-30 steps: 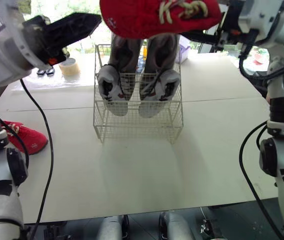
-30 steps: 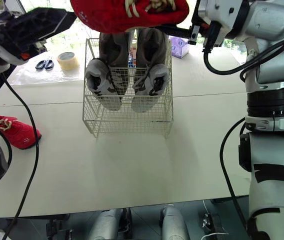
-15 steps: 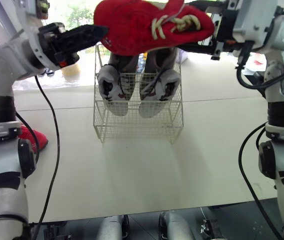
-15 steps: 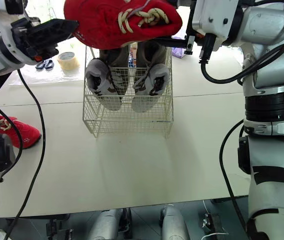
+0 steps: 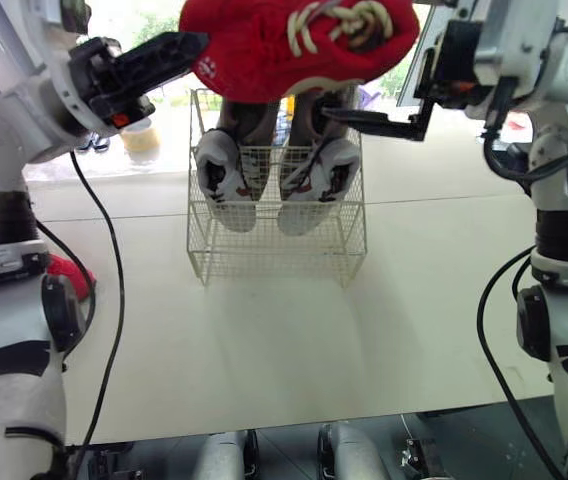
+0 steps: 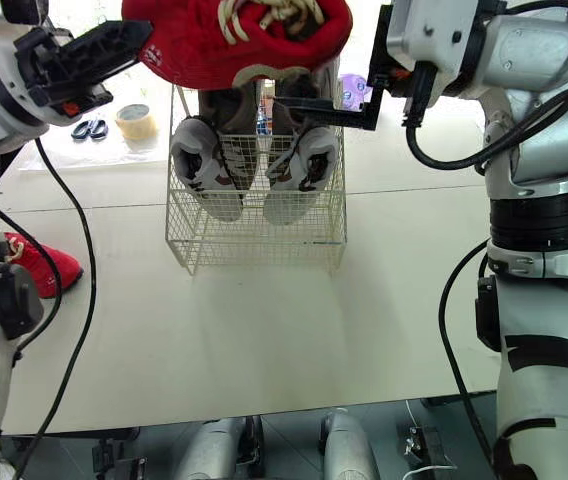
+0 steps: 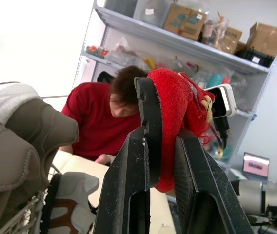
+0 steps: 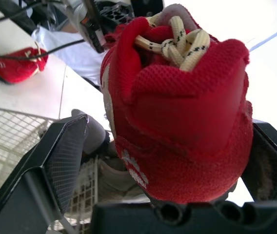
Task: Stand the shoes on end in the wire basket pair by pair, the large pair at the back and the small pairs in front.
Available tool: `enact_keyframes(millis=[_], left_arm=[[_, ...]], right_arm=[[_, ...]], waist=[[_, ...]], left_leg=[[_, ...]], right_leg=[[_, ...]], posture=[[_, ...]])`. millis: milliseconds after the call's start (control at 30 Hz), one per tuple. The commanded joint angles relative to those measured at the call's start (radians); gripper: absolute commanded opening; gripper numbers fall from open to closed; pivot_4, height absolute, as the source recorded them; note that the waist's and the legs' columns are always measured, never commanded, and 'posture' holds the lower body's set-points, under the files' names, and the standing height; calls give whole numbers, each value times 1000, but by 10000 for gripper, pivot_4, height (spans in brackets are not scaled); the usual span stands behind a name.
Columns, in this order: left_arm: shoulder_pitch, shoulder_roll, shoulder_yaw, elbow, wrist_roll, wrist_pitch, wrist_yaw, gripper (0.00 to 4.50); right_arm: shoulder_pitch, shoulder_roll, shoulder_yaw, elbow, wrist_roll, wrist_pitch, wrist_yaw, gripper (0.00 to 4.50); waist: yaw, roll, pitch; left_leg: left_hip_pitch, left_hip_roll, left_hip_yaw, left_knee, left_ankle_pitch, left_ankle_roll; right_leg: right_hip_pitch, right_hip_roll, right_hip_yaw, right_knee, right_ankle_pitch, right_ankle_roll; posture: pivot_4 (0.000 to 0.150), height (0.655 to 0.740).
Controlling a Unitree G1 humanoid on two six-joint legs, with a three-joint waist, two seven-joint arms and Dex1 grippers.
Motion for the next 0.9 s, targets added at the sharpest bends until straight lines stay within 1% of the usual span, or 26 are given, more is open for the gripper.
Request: enact_keyframes(millis=[33, 67, 133, 167, 200, 267, 300, 367, 433, 567, 800, 900], left_arm=[[59, -91, 270, -127, -236, -12, 268, 2481], [91, -139, 307, -178, -286, -28, 347, 2481], [140, -231, 343, -274, -361, -80, 473, 2481], [157, -280, 353, -321, -397, -110, 532, 2481], [177, -326, 346, -373, -406, -141, 573, 2481], [204, -406, 315, -446, -386, -210, 634, 2481], [213, -441, 298, -469, -377, -242, 651, 2481], [233, -476, 264, -502, -356, -289, 661, 2481], [244, -487, 248, -513, -362, -319, 675, 2481], [276, -486, 210, -532, -379, -343, 685, 2481], [344, -485, 149, -571, -406, -350, 707, 2481], [370, -477, 118, -591, -414, -337, 690, 2481]], right_arm=[[203, 68, -286, -136, 613, 516, -368, 44286], [262, 134, -343, -179, 789, 563, -523, 44286], [323, 307, -395, -245, 981, 496, -812, 44286], [352, 388, -402, -279, 1049, 465, -917, 44286], [383, 471, -401, -309, 1075, 431, -987, 44286], [430, 614, -372, -358, 1052, 364, -1070, 44286], [433, 669, -333, -378, 999, 335, -1081, 44286], [401, 734, -275, -391, 903, 283, -1084, 44286], [343, 739, -246, -379, 836, 248, -1071, 44286], [262, 705, -199, -339, 735, 231, -1024, 44286], [223, 658, -170, -342, 705, 255, -965, 44286], [221, 656, -170, -336, 701, 259, -957, 44286]], waist=[[3, -5, -3], [1, -7, -3], [-3, -7, -3], [-3, -5, -1], [-2, -5, -1], [-1, -5, -1], [0, -5, -1], [-1, -5, -1], [-1, -5, -1], [-1, -5, -1], [-1, -5, -1], [-2, -5, -1]], left_leg=[[1, 2, -3, 0, 0, 0], [3, 3, -6, 1, 0, 0], [3, 3, -6, 0, 0, 0], [3, 2, -5, 1, 0, 0], [3, 2, -5, 1, 0, 0], [2, 2, -5, 0, 2, 0], [3, 2, -5, 0, 3, -1], [2, -1, -4, 0, 3, 0], [2, -2, -3, 0, 2, 1], [2, -1, -4, 0, 2, 1], [1, -1, -4, 0, 2, 1], [2, -1, -4, -1, 2, 1]], right_leg=[[3, -1, -1, 0, 0, 0], [6, -1, -2, 0, 0, 0], [7, -2, -2, 0, 0, 0], [7, -2, -1, -1, 0, 0], [5, -2, -1, 1, 0, 0], [3, -2, -1, 2, 1, -1], [3, -2, -1, 2, 1, -1], [3, -1, -1, 2, 1, -1], [3, -1, -1, 2, 1, -1], [3, 0, -1, 2, 1, -1], [3, 0, -1, 1, 1, -1], [3, 0, -1, 1, 1, -1]], posture=[[1500, 7351], [1500, 7351], [1500, 7351], [1500, 7351], [1500, 7351], [1500, 7351], [1500, 7351], [1500, 7351], [1500, 7351], [1500, 7351], [1500, 7351], [1500, 7351]])
